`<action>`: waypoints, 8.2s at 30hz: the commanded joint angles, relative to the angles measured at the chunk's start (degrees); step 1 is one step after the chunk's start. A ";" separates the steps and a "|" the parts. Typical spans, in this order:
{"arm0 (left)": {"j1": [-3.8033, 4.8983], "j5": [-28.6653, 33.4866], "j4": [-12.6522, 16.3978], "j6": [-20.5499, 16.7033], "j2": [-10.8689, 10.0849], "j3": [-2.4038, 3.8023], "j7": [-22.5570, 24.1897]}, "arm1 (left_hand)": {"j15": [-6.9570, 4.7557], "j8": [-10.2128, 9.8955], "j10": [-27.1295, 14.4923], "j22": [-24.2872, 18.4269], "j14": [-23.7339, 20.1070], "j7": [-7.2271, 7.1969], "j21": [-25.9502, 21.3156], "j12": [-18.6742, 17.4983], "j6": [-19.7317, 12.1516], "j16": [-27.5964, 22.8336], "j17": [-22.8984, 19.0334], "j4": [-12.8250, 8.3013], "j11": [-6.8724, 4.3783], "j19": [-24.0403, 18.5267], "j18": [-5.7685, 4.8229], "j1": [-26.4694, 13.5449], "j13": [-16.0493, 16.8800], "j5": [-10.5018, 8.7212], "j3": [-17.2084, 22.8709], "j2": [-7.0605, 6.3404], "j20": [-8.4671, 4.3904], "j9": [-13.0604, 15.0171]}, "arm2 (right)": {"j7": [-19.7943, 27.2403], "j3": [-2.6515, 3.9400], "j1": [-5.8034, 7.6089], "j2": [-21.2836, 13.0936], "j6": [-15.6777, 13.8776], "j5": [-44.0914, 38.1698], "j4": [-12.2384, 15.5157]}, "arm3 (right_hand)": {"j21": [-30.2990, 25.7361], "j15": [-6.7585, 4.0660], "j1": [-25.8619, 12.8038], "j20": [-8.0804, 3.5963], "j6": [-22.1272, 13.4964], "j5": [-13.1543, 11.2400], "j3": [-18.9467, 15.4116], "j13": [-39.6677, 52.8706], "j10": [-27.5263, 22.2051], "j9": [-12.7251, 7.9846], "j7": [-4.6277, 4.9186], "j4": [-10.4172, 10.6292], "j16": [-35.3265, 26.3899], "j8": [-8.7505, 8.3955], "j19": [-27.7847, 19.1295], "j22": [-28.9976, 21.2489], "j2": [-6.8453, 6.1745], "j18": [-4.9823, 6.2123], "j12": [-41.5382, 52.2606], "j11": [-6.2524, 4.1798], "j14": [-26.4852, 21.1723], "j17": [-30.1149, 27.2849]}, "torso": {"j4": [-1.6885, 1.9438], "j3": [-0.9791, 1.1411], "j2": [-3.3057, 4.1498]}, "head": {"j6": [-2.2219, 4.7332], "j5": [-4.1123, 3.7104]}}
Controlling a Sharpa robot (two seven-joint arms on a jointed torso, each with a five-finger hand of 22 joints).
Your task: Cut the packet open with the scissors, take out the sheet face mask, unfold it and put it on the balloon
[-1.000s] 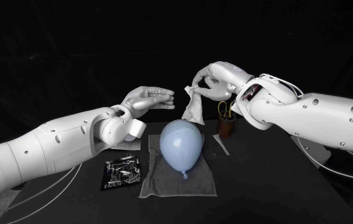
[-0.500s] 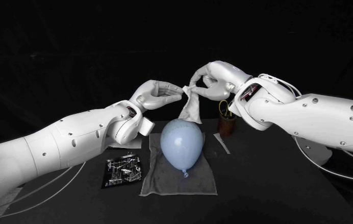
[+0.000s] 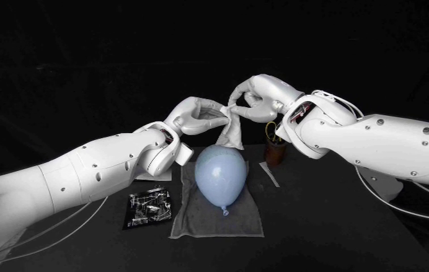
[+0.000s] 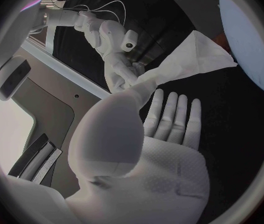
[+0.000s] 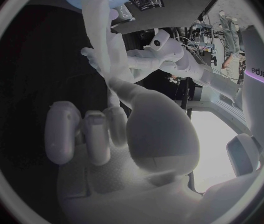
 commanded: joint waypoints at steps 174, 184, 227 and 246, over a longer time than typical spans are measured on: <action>0.06 18.01 0.42 1.55 -1.85 0.06 -6.00 | -2.59 12.77 2.31 0.60 0.39 -2.85 0.83 12.21 8.17 8.83 -2.09 7.58 -3.94 6.21 -0.15 -1.91 2.03 -0.45 3.93 -1.26 -0.13 21.28 | -7.49 -0.10 -0.96 2.17 0.39 -3.78 -3.84 | 0.65 -0.46 -0.32 -0.19 0.23 0.14 0.93 8.97 2.59 3.68 -0.06 -0.44 0.40 0.49 2.37 11.34 0.39 -0.82 0.47 -0.36 6.20 15.08 | 0.02 0.00 -0.01 | -0.26 -1.00; 0.06 17.75 0.87 3.06 -1.96 0.06 -5.77 | -2.20 12.89 1.94 0.44 -0.23 -3.09 0.45 12.13 7.97 8.65 -2.12 7.77 -3.36 4.91 -0.28 -1.31 2.04 -0.45 4.23 -1.22 -0.11 22.06 | -11.63 -0.10 -0.97 2.43 -0.08 -5.40 -3.88 | 0.79 -0.48 -0.31 -0.20 0.26 0.14 1.06 8.97 2.61 3.72 -0.09 -0.54 0.40 0.54 2.43 11.39 0.36 -0.85 0.47 -0.39 6.20 15.08 | 0.01 -0.01 -0.03 | -0.37 -1.09; 1.19 15.76 2.66 0.73 -1.60 0.40 -5.90 | -0.90 13.12 -3.12 -0.09 -6.86 -0.72 -0.21 12.93 6.05 10.17 -1.20 8.48 -2.55 -4.79 -2.49 0.45 2.65 -0.44 5.58 -0.90 -0.03 26.99 | -18.83 -0.20 -0.99 3.83 0.25 -8.33 -3.32 | 0.72 -0.54 -0.48 -0.23 0.36 0.14 1.58 8.67 2.51 3.83 -0.12 -0.86 0.40 0.70 2.46 11.38 0.16 -0.84 0.00 -0.44 6.20 15.08 | -0.03 0.03 -0.01 | -0.05 -1.31; 2.80 13.51 3.40 0.83 -1.24 0.56 -8.28 | -0.75 13.33 -4.21 -0.25 -10.08 0.11 -0.43 14.15 5.66 11.89 -0.44 8.44 -2.62 -7.09 -2.72 0.78 3.18 -0.44 6.19 -1.07 0.06 28.51 | -18.36 -0.30 -1.24 5.05 -1.75 -6.51 -5.29 | -0.57 -0.50 -0.91 -0.25 0.02 0.13 2.08 7.95 2.12 3.84 -0.05 -0.75 0.40 0.61 2.08 10.99 0.25 -0.57 -1.10 -0.38 6.20 15.08 | 0.05 0.03 0.00 | -0.39 -1.33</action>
